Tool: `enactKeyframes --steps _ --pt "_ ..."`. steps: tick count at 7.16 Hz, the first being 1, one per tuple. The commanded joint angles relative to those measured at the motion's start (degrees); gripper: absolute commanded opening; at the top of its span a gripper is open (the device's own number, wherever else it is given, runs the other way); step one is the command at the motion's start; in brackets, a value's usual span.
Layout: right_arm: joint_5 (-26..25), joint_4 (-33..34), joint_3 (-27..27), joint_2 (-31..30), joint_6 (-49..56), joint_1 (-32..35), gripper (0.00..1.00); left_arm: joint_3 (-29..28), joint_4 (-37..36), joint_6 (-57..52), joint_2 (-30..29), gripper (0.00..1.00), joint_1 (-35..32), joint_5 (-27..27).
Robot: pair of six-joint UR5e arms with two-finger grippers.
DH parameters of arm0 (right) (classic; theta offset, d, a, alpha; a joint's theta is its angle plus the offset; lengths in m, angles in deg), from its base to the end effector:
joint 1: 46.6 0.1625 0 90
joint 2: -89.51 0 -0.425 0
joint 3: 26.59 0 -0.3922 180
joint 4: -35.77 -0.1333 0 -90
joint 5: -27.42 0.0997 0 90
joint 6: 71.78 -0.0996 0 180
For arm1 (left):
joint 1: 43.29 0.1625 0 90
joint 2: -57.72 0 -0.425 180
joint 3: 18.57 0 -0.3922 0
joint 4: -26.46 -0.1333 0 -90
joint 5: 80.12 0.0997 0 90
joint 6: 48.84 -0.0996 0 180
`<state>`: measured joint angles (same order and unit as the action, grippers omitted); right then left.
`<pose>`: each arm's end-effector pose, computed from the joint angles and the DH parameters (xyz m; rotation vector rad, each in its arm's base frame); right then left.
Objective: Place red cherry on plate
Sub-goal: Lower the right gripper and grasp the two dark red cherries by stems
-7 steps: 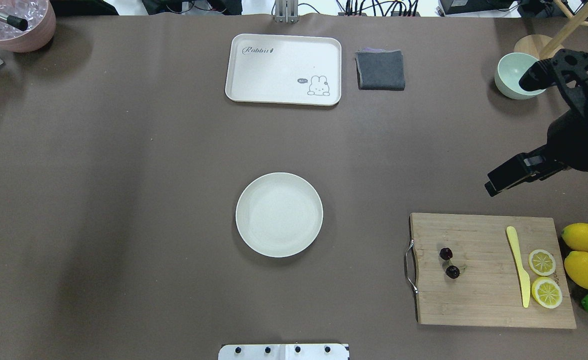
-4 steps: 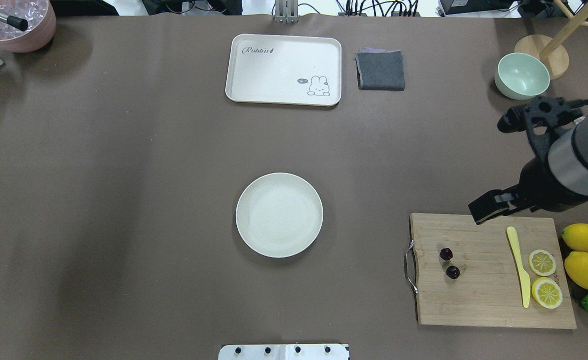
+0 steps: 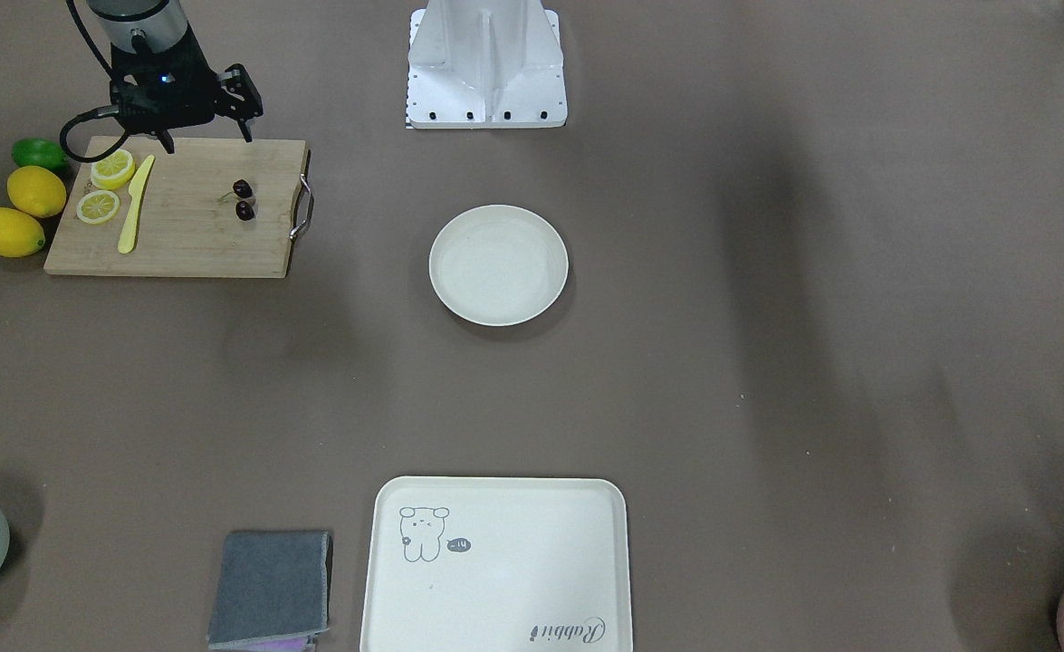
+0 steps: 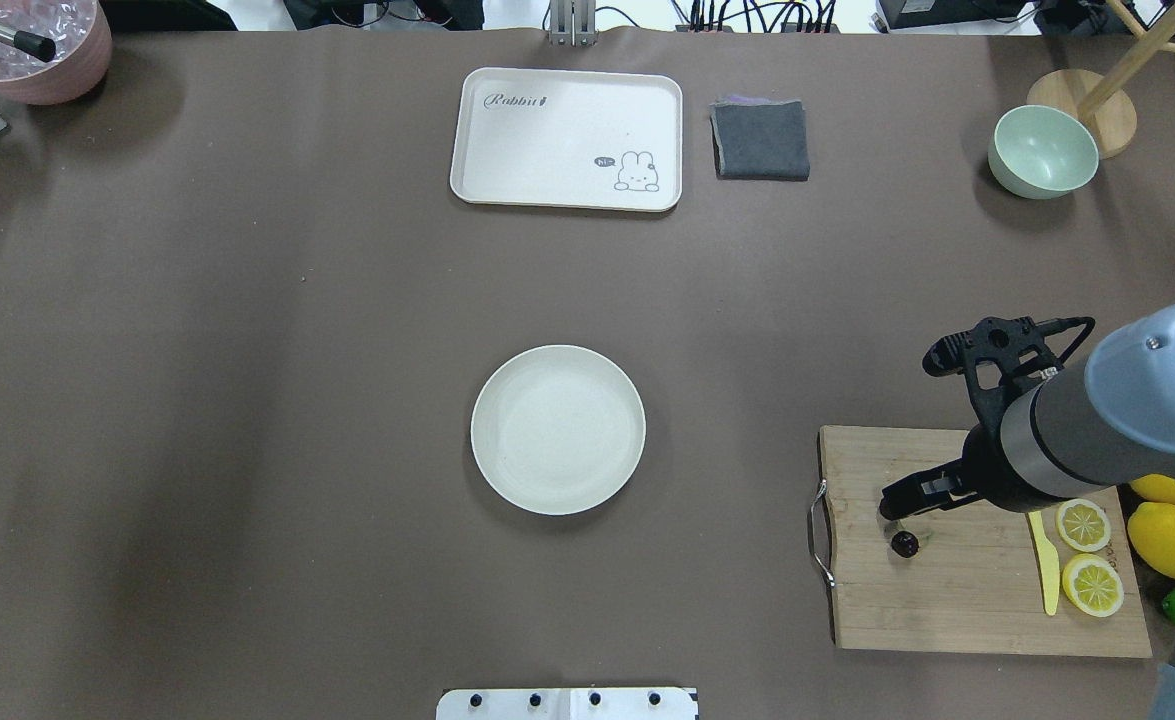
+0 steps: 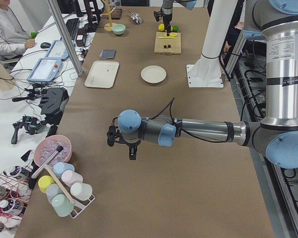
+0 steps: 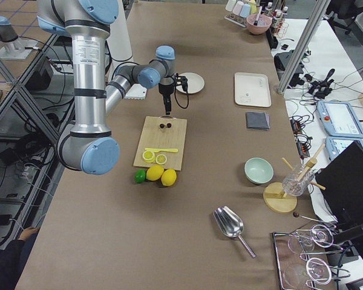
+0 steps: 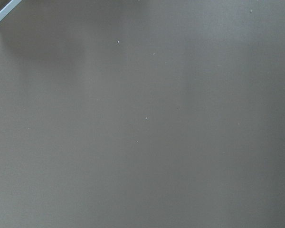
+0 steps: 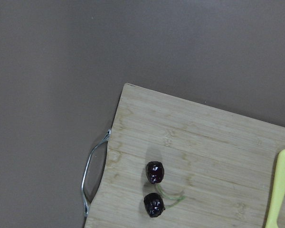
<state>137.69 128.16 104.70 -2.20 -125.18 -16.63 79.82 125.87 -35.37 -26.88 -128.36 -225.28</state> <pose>-0.3193 -0.2981 0.3516 0.0673 -0.7253 -0.2254 -0.0117 -0.4640 0.5993 0.0435 0.9780 -0.0328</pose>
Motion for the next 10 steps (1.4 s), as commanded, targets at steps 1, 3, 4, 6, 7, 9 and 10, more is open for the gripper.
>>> enactKeyframes --steps 1,3,4,6,7,9,10 --pt "-2.5 -11.0 -6.8 -2.9 -1.7 -2.5 0.97 0.2 0.0 -0.3 0.0 0.98 -0.1 0.6" --pt "-4.5 -14.1 -9.5 -2.3 -2.8 -4.5 0.9 -0.2 -0.1 -0.2 -1.3 0.98 0.1 0.9" --pt "-6.8 -14.3 -10.6 -2.2 -3.2 -6.2 0.86 -0.5 -0.4 -0.2 -1.7 0.98 0.1 0.9" --pt "-8.3 -15.2 -11.2 -2.4 -4.3 -7.8 0.66 -0.6 -0.5 -0.1 -2.5 0.98 0.3 1.0" --pt "-8.3 -15.3 -11.1 -2.4 -4.7 -7.8 0.53 -1.7 -0.5 -0.2 -3.8 0.98 0.3 0.9" --pt "-8.4 -15.4 -11.1 -2.3 -5.5 -8.0 0.0 -2.1 -0.5 0.1 -4.3 0.98 0.4 0.9" --pt "-8.5 -15.4 -10.9 -2.3 -5.5 -8.0 0.0 -2.3 -0.5 0.2 -4.7 0.98 0.4 0.9"
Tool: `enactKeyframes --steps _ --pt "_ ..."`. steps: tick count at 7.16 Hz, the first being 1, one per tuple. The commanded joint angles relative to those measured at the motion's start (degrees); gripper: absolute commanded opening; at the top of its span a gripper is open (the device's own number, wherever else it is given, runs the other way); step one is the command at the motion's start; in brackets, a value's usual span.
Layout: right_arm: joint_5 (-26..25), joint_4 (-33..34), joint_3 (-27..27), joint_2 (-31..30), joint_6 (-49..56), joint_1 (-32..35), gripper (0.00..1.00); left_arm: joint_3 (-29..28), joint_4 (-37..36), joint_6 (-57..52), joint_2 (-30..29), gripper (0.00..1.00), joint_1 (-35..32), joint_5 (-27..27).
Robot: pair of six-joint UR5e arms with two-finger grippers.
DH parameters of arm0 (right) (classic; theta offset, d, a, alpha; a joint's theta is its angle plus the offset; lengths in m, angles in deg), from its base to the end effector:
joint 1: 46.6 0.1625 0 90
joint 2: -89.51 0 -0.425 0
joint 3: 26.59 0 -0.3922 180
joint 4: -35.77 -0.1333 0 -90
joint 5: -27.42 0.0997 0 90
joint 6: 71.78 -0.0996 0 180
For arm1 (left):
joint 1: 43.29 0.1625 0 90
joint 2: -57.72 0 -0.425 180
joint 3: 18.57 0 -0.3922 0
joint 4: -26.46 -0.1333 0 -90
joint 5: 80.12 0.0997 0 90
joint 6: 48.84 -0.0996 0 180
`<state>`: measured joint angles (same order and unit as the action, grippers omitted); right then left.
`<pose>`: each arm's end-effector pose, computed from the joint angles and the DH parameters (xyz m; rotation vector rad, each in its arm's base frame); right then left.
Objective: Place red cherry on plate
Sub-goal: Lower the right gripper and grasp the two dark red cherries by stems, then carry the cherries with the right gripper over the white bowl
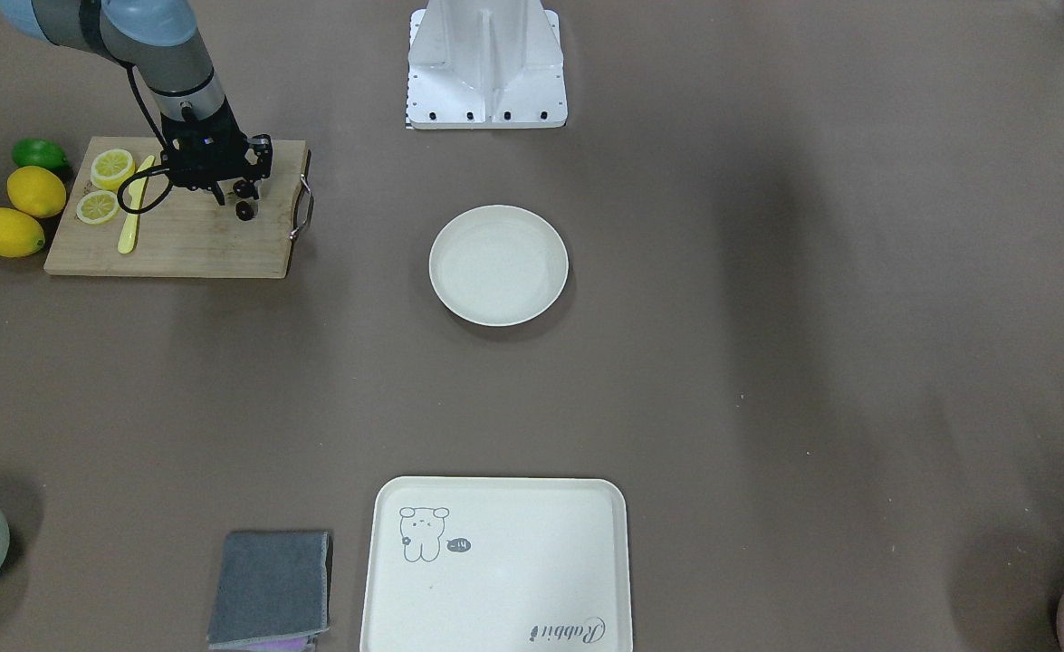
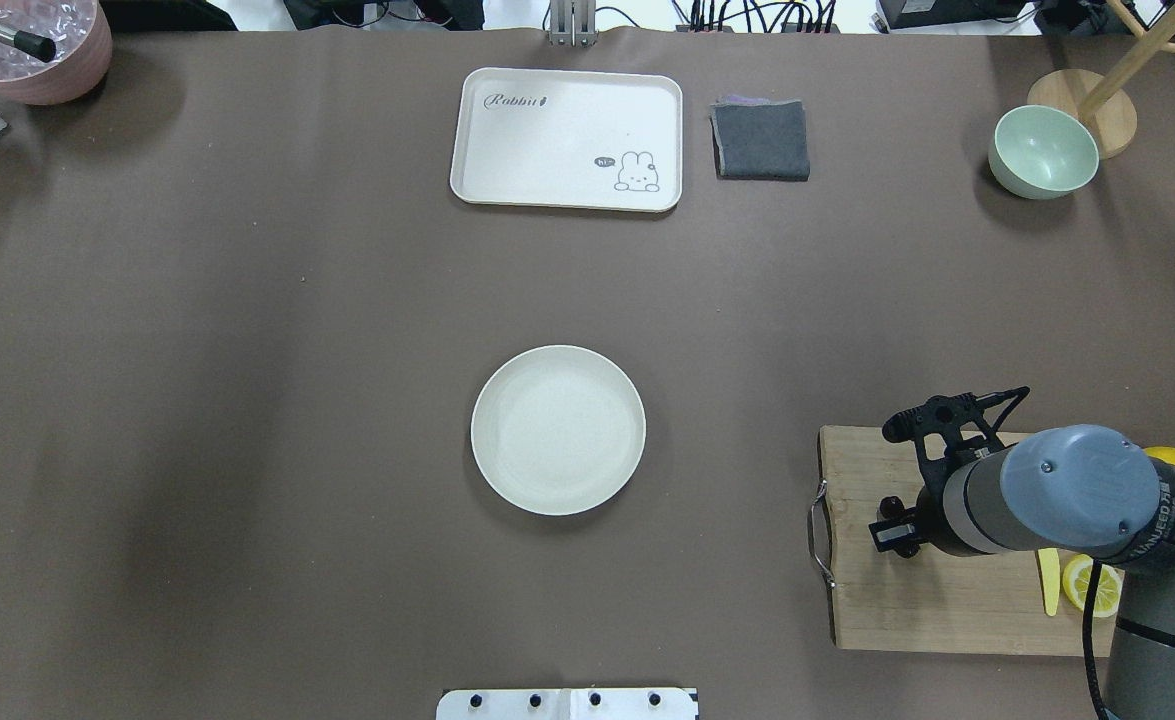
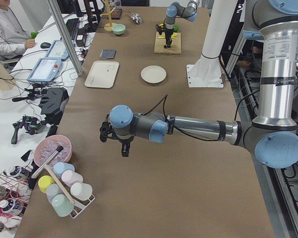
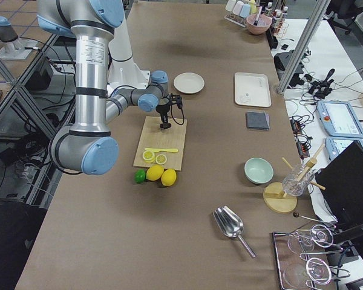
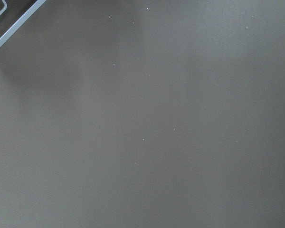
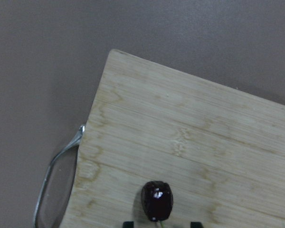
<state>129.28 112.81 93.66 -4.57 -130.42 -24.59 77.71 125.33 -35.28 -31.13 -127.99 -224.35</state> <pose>-0.3848 -0.2772 0.4261 0.1282 -0.6987 -0.2270 -0.0067 -0.4957 0.5847 0.0684 0.9653 -0.0171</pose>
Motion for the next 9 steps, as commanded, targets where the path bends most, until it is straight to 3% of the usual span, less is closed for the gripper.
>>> enactKeyframes --steps 1,3,5,6,7,8,9 --pt "-0.3 -0.2 0.3 0.0 -0.3 0.0 0.0 -0.2 -1.2 0.2 -1.2 0.98 -0.1 0.0" --pt "3.0 0.6 3.4 0.6 -0.3 2.0 0.0 -0.2 -1.6 0.0 -1.7 0.98 -0.2 0.0" --pt "13.9 7.0 8.5 2.7 0.5 12.3 0.0 -0.5 -3.2 -0.2 -1.9 0.98 -0.2 -0.1" --pt "16.8 18.3 12.2 9.5 2.9 17.3 0.0 0.4 -3.4 -0.3 -2.0 0.98 -0.5 -0.6" --pt "16.9 33.5 14.9 18.1 8.1 20.8 0.0 1.2 -3.4 -0.3 -1.9 0.98 -0.6 -0.7" --pt "16.9 43.9 15.3 27.7 8.8 23.0 0.0 1.6 -3.4 -0.4 -1.9 0.98 -0.6 -0.7" --pt "15.9 47.6 14.3 33.2 8.8 23.2 0.0 1.4 -3.5 -0.4 -2.3 0.98 -0.5 -0.7"
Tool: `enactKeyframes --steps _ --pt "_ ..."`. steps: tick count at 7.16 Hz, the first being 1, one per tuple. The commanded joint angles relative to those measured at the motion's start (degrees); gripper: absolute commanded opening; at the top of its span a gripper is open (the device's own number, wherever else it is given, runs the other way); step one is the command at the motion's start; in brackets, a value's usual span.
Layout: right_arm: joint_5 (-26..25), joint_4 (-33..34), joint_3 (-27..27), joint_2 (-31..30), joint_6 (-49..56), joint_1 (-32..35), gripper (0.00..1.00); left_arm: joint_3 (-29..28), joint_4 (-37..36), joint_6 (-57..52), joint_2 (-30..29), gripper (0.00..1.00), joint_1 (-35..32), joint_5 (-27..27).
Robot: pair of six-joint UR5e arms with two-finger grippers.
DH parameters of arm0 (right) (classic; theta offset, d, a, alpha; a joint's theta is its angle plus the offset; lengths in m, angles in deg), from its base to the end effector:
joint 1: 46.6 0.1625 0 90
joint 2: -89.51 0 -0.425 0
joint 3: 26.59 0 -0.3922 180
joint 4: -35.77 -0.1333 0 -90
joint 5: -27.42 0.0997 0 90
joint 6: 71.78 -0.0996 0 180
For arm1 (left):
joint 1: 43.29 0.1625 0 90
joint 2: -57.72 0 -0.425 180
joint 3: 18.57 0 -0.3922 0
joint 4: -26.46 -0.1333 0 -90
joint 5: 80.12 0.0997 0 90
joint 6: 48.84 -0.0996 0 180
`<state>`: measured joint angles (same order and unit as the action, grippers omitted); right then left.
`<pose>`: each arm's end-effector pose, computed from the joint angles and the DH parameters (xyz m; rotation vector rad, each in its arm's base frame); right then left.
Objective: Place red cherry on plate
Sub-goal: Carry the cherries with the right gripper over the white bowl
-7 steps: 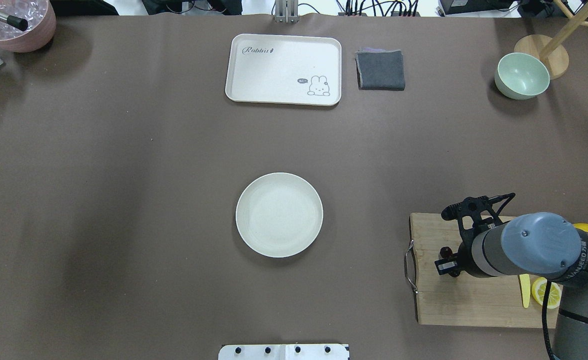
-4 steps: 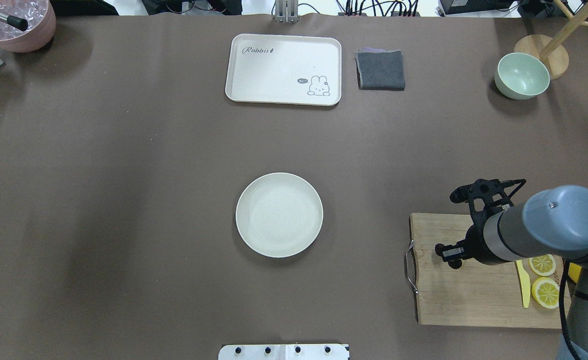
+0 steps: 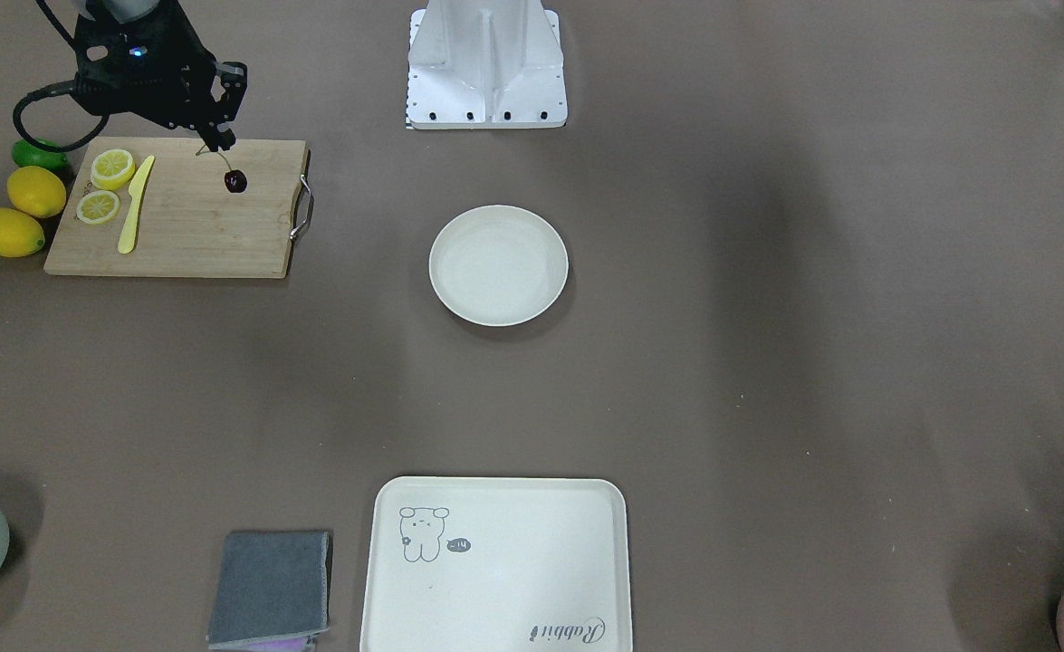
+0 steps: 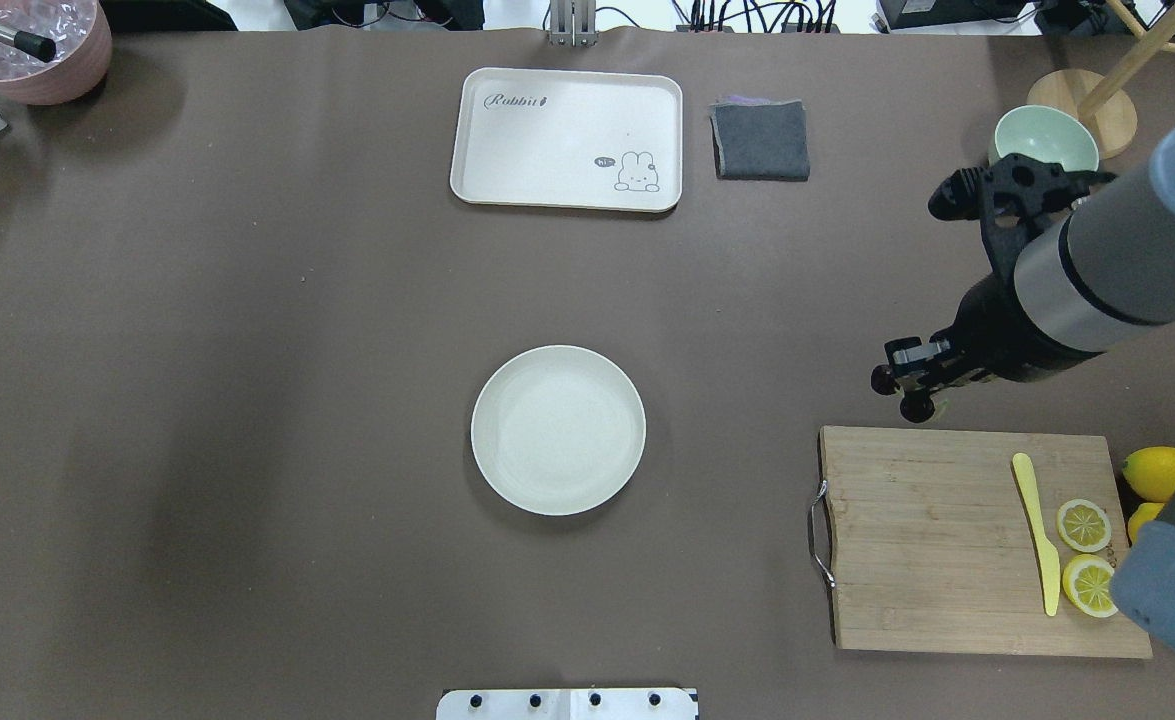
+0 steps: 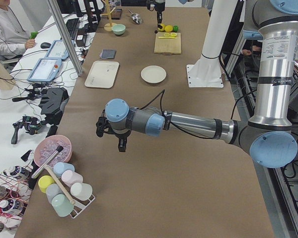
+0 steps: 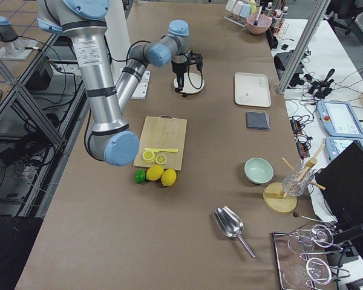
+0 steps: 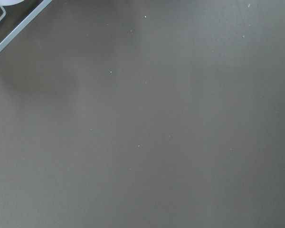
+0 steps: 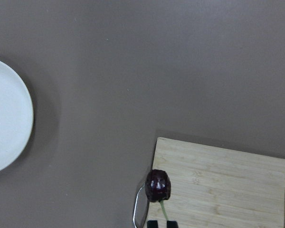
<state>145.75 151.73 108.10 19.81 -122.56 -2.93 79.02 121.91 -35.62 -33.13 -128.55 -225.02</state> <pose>-0.2631 -0.3701 0.2110 0.0854 -0.8137 -0.0951 -0.0099 -0.5073 0.5616 0.0720 0.9760 -0.0199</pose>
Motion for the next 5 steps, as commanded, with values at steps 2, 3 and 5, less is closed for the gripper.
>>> enactKeyframes --steps 2,3,5 --pt "-2.1 8.8 -8.1 16.4 0.9 1.4 0.0 -0.1 -0.9 0.0 -2.1 0.98 0.4 0.0" --pt "-2.3 8.8 -15.2 21.9 0.9 0.1 0.0 0.1 -0.9 0.0 -3.0 0.98 0.3 -0.1" --pt "-3.6 8.3 -22.9 27.1 0.1 -4.3 0.0 -0.1 -0.6 -0.4 -3.9 0.98 0.4 0.4"
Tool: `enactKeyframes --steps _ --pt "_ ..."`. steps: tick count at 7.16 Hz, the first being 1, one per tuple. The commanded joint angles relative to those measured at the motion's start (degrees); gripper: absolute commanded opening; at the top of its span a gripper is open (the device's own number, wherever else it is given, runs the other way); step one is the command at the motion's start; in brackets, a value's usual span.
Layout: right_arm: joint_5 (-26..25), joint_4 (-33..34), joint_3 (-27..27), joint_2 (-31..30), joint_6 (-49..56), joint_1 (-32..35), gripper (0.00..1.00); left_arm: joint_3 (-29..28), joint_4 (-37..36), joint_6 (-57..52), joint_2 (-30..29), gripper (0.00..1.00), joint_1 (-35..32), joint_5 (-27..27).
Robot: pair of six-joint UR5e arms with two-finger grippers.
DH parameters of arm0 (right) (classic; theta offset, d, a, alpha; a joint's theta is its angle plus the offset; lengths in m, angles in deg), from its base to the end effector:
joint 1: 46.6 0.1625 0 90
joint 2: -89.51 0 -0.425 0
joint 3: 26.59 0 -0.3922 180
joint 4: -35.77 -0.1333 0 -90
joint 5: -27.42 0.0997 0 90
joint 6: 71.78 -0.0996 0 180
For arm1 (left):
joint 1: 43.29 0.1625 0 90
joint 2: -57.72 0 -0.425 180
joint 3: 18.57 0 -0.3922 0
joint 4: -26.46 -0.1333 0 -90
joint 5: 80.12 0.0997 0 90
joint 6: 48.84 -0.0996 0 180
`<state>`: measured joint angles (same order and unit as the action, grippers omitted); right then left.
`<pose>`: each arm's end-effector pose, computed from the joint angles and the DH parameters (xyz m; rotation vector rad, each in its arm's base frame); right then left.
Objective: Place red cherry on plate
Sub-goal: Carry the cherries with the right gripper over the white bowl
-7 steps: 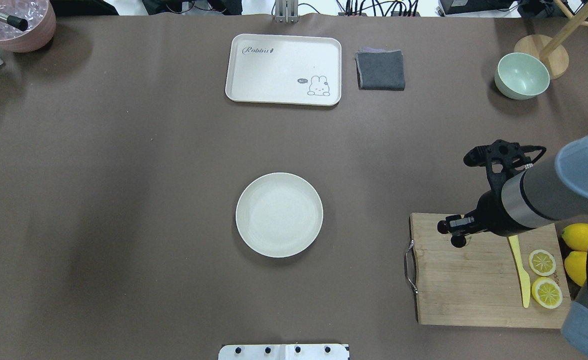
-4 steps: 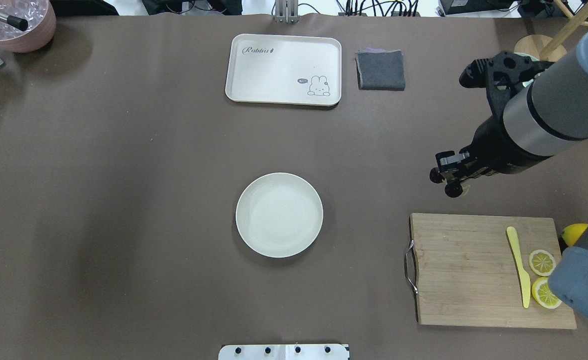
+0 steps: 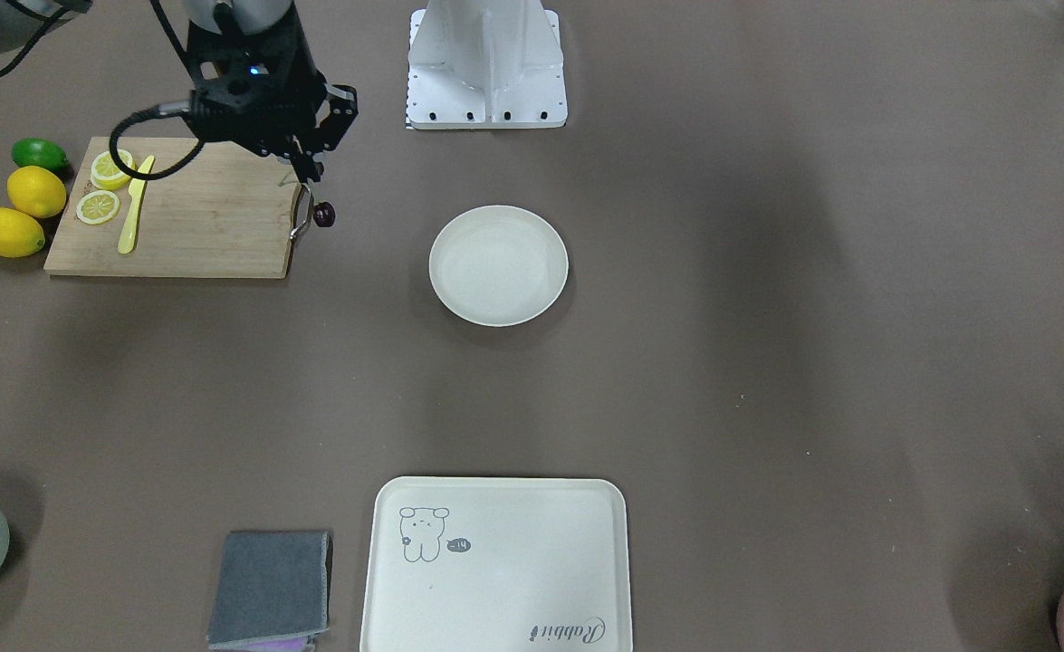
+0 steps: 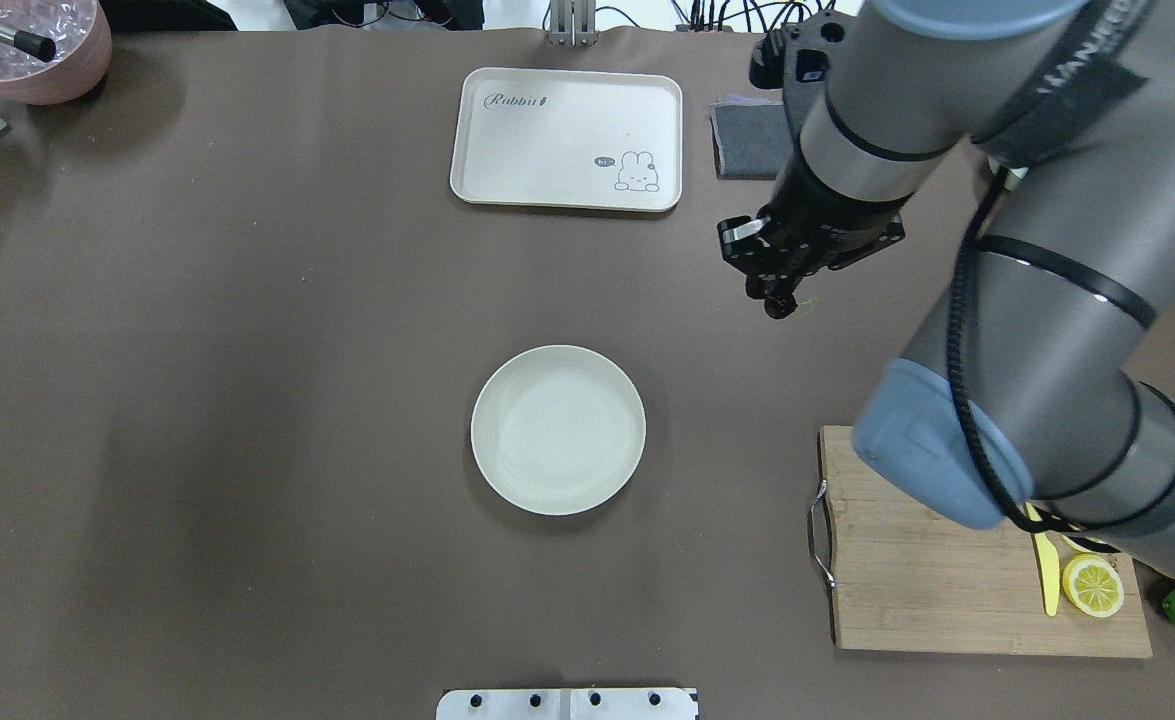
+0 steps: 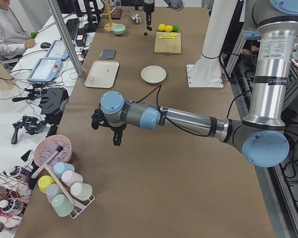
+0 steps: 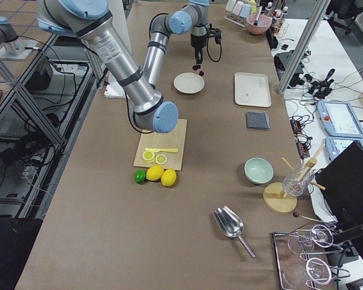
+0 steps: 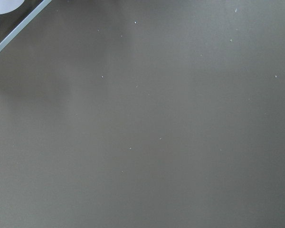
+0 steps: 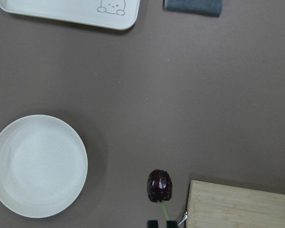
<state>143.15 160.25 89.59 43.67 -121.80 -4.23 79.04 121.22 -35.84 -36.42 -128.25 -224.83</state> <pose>-0.3541 -0.4449 0.1124 0.0781 -0.7486 -0.1008 -0.0055 -0.5291 0.5334 0.1138 0.9772 0.0100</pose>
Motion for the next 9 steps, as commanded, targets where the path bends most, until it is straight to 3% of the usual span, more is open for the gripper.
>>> enactKeyframes --steps 1,3,4,6,9 --pt "-3.1 -0.2 -4.3 4.1 -3.4 -5.3 0.0 -0.2 0.2 -0.2 -1.1 0.98 0.1 0.3" --pt "-8.9 -0.4 -4.6 3.8 -9.3 -13.2 0.0 -1.4 0.1 -0.2 -2.9 0.98 0.3 0.3" --pt "-9.9 -3.6 -6.7 3.6 -12.2 -15.4 0.0 -2.7 0.2 -0.2 -4.2 0.98 0.3 0.3" --pt "-10.0 -14.6 -15.7 4.2 -16.3 -16.7 0.0 -2.8 0.2 -0.3 -4.1 0.98 0.3 0.3" --pt "-12.4 -17.3 -22.6 8.5 -19.7 -18.6 0.0 -2.6 0.4 -0.6 -3.4 0.98 0.2 0.2"
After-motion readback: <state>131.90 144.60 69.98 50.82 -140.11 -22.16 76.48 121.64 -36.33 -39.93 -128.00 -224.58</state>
